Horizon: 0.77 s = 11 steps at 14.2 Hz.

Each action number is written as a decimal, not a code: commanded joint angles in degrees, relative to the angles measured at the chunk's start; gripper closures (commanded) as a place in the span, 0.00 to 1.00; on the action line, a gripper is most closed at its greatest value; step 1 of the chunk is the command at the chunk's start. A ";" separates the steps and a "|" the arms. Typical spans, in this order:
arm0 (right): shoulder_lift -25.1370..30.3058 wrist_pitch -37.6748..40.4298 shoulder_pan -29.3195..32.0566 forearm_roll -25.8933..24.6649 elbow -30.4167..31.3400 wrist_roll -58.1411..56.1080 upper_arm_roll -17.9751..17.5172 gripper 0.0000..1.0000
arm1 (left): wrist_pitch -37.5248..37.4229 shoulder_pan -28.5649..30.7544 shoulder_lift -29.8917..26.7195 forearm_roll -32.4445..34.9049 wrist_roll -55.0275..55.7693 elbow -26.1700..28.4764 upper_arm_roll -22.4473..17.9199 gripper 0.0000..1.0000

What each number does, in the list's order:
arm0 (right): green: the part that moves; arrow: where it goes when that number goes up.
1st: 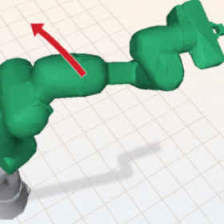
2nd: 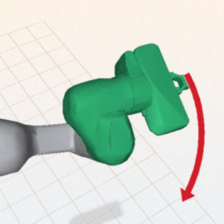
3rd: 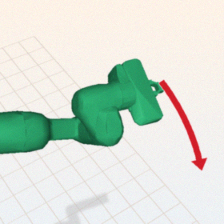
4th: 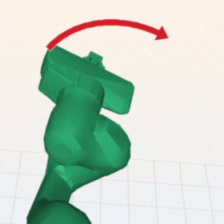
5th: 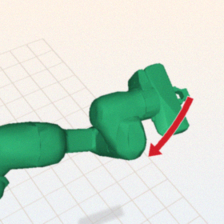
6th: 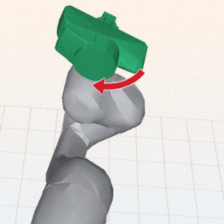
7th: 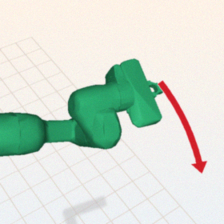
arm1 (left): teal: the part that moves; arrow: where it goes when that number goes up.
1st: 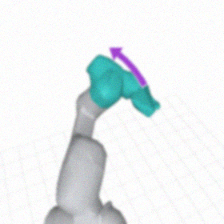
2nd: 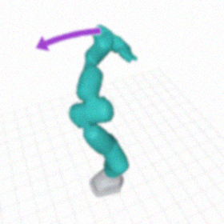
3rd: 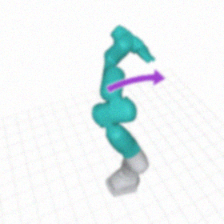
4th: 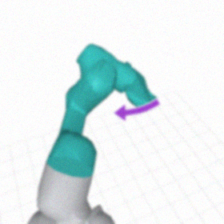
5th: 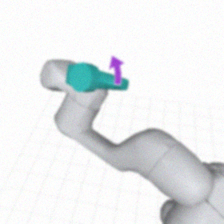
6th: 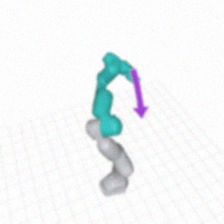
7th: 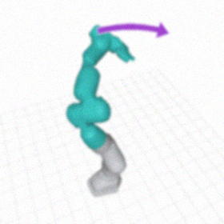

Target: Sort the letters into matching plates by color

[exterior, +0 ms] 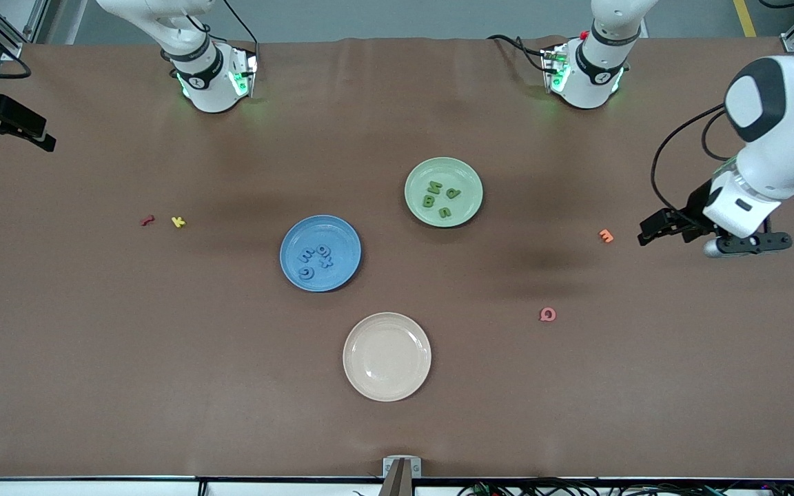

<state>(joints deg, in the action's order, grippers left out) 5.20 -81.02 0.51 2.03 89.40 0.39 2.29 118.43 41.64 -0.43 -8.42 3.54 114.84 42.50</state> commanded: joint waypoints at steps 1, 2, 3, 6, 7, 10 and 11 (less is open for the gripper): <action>1.22 -0.55 0.63 -1.66 0.95 -1.71 -0.79 0.00 | -9.42 0.19 -1.06 -0.55 -2.13 -7.32 -1.72 0.01; 1.22 -0.55 0.55 -1.85 0.95 -1.79 -0.79 0.00 | -11.80 0.11 -1.06 -0.55 -2.66 -9.00 -3.03 0.01; 1.22 -0.46 0.46 -1.85 0.95 -2.23 -0.79 0.00 | -14.61 0.19 -1.06 -0.55 -3.44 -12.06 -4.00 0.01; 1.22 -0.11 0.46 -1.85 1.04 -3.38 -0.79 0.00 | -18.76 0.63 -0.71 -0.55 -3.63 -19.63 -4.18 0.01; 1.22 -0.11 0.46 -1.85 1.04 -3.38 -0.79 0.00 | -18.85 0.64 -0.80 -0.55 -3.63 -21.13 -4.44 0.01; 1.22 0.24 0.54 -1.85 1.04 -3.38 -0.79 0.00 | -18.85 0.37 -0.80 3.03 -3.45 -23.95 -3.92 0.01; 1.22 0.42 0.54 -1.85 1.04 -3.29 -0.79 0.00 | -19.03 0.20 -0.80 4.88 -3.54 -24.39 -3.83 0.01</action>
<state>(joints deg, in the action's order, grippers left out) 5.23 -80.93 0.50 0.94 89.51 -2.13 2.01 100.91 41.97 -1.32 -6.54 0.83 92.39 38.22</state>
